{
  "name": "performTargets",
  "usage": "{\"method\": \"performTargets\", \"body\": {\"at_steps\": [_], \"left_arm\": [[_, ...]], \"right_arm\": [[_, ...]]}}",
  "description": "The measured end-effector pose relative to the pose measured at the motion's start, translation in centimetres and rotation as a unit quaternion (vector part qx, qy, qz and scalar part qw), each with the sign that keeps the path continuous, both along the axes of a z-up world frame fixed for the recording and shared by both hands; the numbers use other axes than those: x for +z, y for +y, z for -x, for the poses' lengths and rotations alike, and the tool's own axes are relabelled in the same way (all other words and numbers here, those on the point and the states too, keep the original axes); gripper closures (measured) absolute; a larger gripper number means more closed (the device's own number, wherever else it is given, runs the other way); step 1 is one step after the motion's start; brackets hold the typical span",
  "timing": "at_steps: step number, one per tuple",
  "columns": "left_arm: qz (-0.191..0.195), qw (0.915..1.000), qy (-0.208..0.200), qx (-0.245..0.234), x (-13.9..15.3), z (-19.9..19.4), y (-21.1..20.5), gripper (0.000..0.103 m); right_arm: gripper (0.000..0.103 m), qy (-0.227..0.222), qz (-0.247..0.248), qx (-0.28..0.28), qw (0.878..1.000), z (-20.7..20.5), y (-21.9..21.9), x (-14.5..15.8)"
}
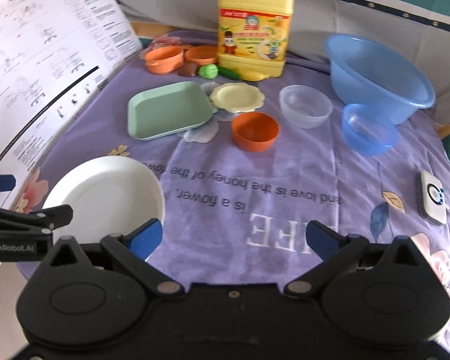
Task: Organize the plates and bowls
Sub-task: 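Move both grippers toward the pale green square tray, then close the left gripper on the green tray edge while the right gripper grips it too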
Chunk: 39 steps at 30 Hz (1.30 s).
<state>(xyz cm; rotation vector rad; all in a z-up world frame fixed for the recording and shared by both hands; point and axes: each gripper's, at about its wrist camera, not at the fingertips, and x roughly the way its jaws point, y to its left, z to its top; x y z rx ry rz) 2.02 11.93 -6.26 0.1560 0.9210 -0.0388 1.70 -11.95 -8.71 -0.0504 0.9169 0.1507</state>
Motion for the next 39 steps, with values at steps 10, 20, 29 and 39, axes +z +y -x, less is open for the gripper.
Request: {"method": "performTargets", "body": {"at_steps": [10, 20, 29, 39], "left_arm": [[-0.008, 0.9998, 0.0, -0.019, 0.6, -0.5, -2.1, 0.0], [-0.015, 0.9995, 0.002, -0.028, 0.3, -1.7, -3.0, 0.0], [-0.025, 0.9996, -0.006, -0.016, 0.1, -5.6, -1.5, 0.0], [-0.009, 0.9998, 0.002, 0.017, -0.9, -13.2, 1.2, 0.0]], "right_arm": [[0.0, 0.002, -0.02, -0.022, 1.0, -0.3, -2.4, 0.2], [0.0, 0.013, -0.035, -0.034, 0.999, -1.5, -3.2, 0.2], [0.0, 0.035, -0.075, -0.029, 0.996, -4.6, -1.8, 0.8], [0.028, 0.035, -0.101, -0.016, 0.994, -13.4, 1.2, 2.9]]}}
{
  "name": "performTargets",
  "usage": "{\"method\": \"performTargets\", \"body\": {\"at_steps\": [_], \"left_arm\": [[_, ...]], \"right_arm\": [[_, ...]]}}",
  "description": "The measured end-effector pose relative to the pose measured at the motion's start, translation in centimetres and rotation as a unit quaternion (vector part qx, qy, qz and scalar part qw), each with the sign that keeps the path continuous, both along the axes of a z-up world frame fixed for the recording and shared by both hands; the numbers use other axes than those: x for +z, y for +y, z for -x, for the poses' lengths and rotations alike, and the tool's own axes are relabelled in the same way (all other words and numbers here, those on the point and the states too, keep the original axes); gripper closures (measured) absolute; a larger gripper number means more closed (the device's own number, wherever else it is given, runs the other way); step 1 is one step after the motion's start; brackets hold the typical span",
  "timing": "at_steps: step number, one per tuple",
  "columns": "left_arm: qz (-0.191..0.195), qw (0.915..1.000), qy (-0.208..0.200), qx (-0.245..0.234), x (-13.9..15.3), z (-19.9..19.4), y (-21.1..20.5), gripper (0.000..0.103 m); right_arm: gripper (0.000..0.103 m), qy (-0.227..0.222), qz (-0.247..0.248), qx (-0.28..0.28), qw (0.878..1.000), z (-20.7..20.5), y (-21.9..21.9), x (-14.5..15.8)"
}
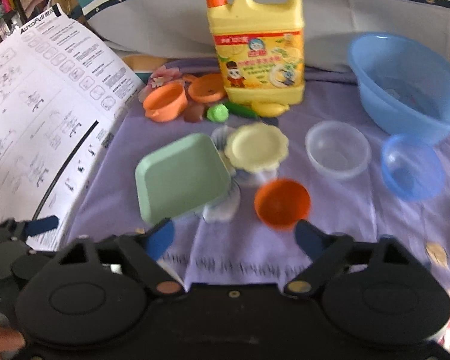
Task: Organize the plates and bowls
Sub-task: 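Close the left gripper on the green tray edge while the right gripper grips it too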
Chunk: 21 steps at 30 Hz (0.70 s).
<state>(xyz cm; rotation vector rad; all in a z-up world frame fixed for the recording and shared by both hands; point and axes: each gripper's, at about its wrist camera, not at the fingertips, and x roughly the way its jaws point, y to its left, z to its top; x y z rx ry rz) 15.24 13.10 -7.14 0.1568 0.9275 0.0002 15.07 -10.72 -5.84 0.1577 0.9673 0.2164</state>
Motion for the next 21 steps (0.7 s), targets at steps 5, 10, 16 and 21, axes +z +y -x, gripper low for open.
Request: {"method": "performTargets", "body": {"at_steps": [5, 10, 16, 21], "left_arm": [[0.025, 0.9995, 0.0, 0.022, -1.3, -3.5, 0.0, 0.006], [0.062, 0.9975, 0.019, 0.029, -3.3, -6.5, -0.2, 0.02], [0.082, 0.9957, 0.038, 0.018, -5.1, -8.1, -0.5, 0.047], [0.08, 0.9956, 0.048, 0.007, -6.0, -8.2, -0.4, 0.059]], "right_arm": [[0.06, 0.026, -0.01, 0.002, 1.0, -6.0, 1.6, -0.9], [0.073, 0.051, 0.003, -0.001, 0.999, -10.0, 2.6, -3.9], [0.08, 0.085, -0.015, -0.007, 0.996, -12.6, 3.0, -7.4], [0.081, 0.1, -0.019, 0.003, 0.995, -13.1, 3.8, -8.7]]}}
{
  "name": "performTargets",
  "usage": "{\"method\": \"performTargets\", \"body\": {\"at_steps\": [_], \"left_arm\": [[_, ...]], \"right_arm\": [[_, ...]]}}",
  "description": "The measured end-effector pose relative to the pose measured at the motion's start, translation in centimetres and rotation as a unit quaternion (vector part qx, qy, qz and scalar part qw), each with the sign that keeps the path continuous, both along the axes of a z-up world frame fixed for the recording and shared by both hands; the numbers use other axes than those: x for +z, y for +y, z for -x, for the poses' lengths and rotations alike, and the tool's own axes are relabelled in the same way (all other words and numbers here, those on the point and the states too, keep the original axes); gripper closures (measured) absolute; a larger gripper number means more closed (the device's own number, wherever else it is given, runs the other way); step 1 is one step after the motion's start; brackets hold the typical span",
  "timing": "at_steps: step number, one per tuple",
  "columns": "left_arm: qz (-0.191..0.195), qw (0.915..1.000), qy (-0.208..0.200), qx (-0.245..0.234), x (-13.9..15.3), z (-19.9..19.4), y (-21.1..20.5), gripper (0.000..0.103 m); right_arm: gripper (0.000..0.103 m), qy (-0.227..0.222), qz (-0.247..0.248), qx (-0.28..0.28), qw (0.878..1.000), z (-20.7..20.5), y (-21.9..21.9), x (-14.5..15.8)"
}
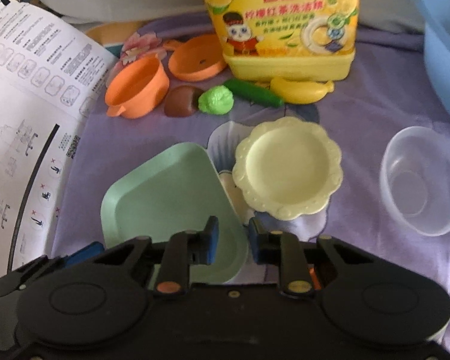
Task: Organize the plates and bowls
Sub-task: 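Close the left gripper on the green tray edge while the right gripper grips it too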
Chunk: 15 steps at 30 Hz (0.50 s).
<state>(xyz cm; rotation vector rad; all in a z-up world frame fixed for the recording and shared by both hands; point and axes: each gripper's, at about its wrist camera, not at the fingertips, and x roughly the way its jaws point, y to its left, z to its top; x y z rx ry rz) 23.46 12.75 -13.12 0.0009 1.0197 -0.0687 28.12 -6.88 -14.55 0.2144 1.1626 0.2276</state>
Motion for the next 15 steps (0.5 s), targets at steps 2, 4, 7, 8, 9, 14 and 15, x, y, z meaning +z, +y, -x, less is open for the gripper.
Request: {"method": "performTargets", "body": {"at_steps": [2, 4, 7, 8, 9, 14, 15], "left_arm": [[0.004, 1.0, 0.0, 0.002, 0.0, 0.0, 0.4, 0.059], [-0.001, 1.0, 0.0, 0.006, 0.1, 0.0, 0.8, 0.059], [-0.001, 0.9999, 0.001, 0.011, 0.1, 0.0, 1.5, 0.059], [0.003, 0.9999, 0.002, 0.012, 0.1, 0.0, 1.7, 0.059], [0.003, 0.9999, 0.003, 0.012, 0.2, 0.0, 1.8, 0.059], [-0.007, 1.0, 0.003, 0.002, 0.3, 0.1, 1.3, 0.059], [-0.006, 1.0, 0.003, 0.0, 0.2, 0.1, 1.1, 0.059]], "right_arm": [[0.081, 0.002, 0.003, 0.002, 1.0, -0.1, 0.3, -0.3], [0.081, 0.01, -0.005, 0.004, 1.0, 0.0, 0.5, -0.5], [0.081, 0.009, -0.009, 0.029, 0.999, 0.4, 1.2, -0.4], [0.081, 0.005, -0.004, 0.036, 0.999, 0.6, 1.5, -0.3], [0.081, 0.002, 0.002, 0.042, 0.999, 0.5, 1.7, -0.3], [0.081, -0.013, 0.017, 0.045, 0.999, -0.4, 2.0, -0.5], [0.081, -0.017, 0.019, 0.05, 0.998, -0.5, 2.2, -0.5]]}}
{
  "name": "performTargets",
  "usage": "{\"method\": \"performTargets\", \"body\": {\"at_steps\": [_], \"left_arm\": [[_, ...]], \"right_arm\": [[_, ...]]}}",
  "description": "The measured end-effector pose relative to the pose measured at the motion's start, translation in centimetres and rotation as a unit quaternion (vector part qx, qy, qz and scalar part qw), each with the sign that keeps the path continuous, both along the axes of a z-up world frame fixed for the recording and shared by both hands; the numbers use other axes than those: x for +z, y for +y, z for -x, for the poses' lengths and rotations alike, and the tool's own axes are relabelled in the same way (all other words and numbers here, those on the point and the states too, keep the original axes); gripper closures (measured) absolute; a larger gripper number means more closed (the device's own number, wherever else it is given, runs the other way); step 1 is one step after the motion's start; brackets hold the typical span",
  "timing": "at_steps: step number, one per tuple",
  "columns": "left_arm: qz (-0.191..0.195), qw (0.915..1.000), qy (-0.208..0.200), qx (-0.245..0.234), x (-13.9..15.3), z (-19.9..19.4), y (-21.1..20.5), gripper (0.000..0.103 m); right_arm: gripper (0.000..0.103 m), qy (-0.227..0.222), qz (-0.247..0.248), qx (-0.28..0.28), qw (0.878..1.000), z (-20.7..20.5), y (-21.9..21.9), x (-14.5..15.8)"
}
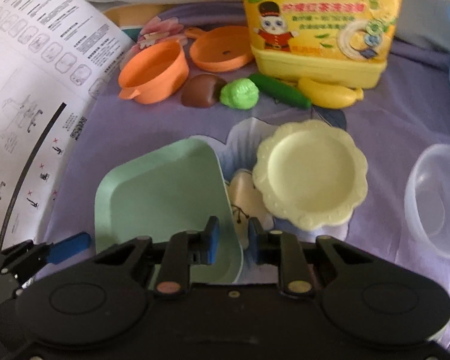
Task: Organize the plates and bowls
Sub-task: 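Close the left gripper on the green tray edge while the right gripper grips it too, then carry the green tray onto the white plate with both grippers and open them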
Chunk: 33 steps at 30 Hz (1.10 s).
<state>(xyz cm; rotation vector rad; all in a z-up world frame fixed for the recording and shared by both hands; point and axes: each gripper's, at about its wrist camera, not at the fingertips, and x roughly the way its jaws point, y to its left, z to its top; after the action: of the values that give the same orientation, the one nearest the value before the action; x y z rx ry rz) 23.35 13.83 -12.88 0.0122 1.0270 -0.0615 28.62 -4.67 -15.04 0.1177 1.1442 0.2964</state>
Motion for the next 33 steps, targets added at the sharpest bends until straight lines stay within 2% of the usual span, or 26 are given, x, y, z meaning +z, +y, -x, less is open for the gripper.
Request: {"method": "performTargets", "body": {"at_steps": [3, 4, 7, 17, 23, 33], "left_arm": [[0.01, 0.9999, 0.0, -0.012, -0.1, 0.0, -0.7, 0.06], [0.011, 0.9998, -0.002, -0.016, -0.1, 0.1, -1.0, 0.064], [-0.012, 0.9997, -0.014, -0.016, 0.1, 0.4, -1.7, 0.066], [-0.024, 0.9985, -0.042, -0.025, 2.9, 2.2, -2.1, 0.07], [-0.022, 0.9971, -0.063, -0.038, 5.1, 5.5, -2.2, 0.07], [-0.027, 0.9941, -0.088, -0.057, 8.1, 13.3, -1.2, 0.07]], "right_arm": [[0.083, -0.01, 0.003, 0.011, 1.0, 0.1, 0.6, -0.2], [0.084, -0.015, 0.006, 0.011, 1.0, 0.3, 0.6, -0.2], [0.086, -0.023, 0.014, 0.009, 1.0, 1.0, 0.9, -0.2], [0.087, -0.024, 0.012, 0.0, 1.0, 4.2, 0.2, 1.4], [0.087, -0.035, -0.001, -0.008, 0.999, 7.2, -1.1, 3.8], [0.087, -0.063, -0.007, 0.009, 0.998, 14.9, -1.2, 7.5]]}}
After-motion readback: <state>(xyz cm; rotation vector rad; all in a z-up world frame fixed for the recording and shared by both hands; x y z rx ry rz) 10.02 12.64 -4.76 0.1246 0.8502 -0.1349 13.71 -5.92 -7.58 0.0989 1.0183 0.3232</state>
